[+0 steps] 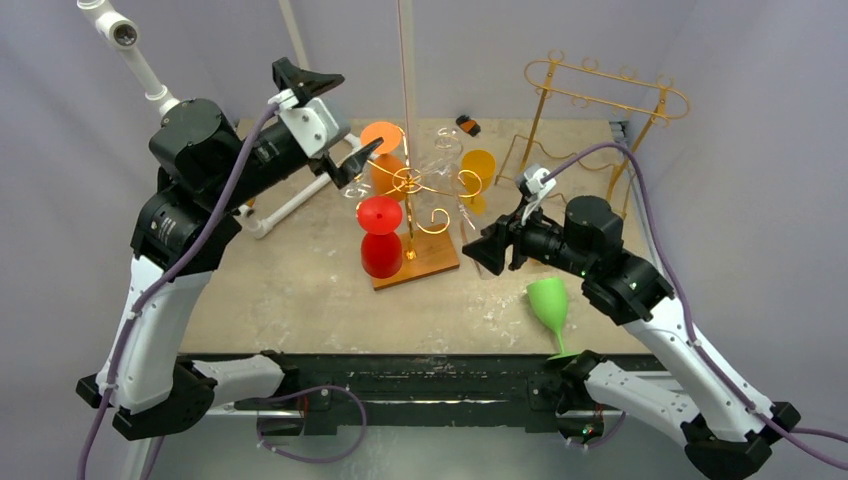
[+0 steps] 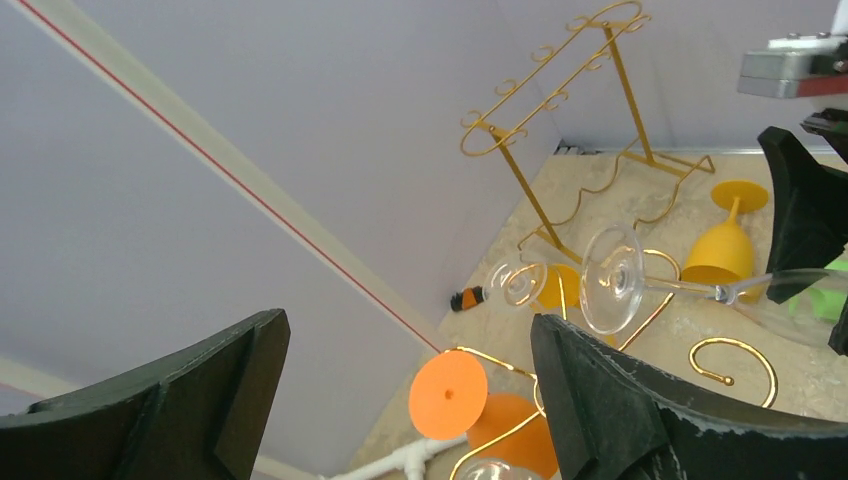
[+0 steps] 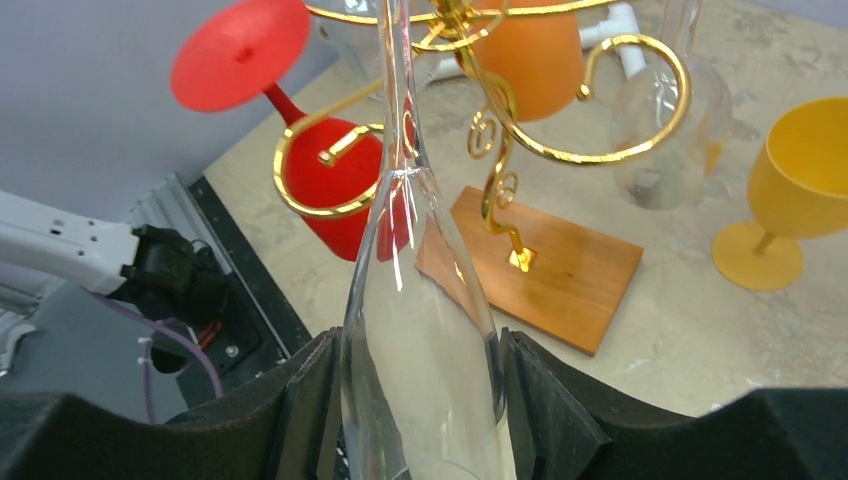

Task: Place the wine glass upside down on the wine glass rack
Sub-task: Turn the wine glass upside down at the wine rack, then pick up the wine glass at the center of the board.

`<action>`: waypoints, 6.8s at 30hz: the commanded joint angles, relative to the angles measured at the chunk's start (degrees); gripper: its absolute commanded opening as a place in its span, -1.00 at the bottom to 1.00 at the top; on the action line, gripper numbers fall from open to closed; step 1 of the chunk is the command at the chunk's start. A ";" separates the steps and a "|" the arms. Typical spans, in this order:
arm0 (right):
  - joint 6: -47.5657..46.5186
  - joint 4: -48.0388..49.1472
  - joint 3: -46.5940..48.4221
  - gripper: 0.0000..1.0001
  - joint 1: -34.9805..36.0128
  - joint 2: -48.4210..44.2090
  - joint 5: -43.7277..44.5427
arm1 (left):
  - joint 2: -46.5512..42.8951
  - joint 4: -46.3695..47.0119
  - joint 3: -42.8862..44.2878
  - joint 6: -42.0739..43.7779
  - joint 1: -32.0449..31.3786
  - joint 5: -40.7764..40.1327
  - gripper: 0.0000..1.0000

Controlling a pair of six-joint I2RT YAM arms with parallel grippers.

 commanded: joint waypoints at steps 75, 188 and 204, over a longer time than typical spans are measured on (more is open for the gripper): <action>-9.12 75.64 -41.76 -1.00 4.76 3.68 -4.57 | 12.47 -28.38 12.34 -17.63 0.18 -30.66 1.00; 17.75 2.66 -6.61 0.72 -15.08 39.21 62.46 | 8.63 -13.39 3.74 -11.94 0.17 -25.17 1.00; 16.25 -0.43 -7.07 -0.92 -16.51 22.51 58.40 | 8.16 -12.18 4.10 -12.10 0.13 -22.29 1.00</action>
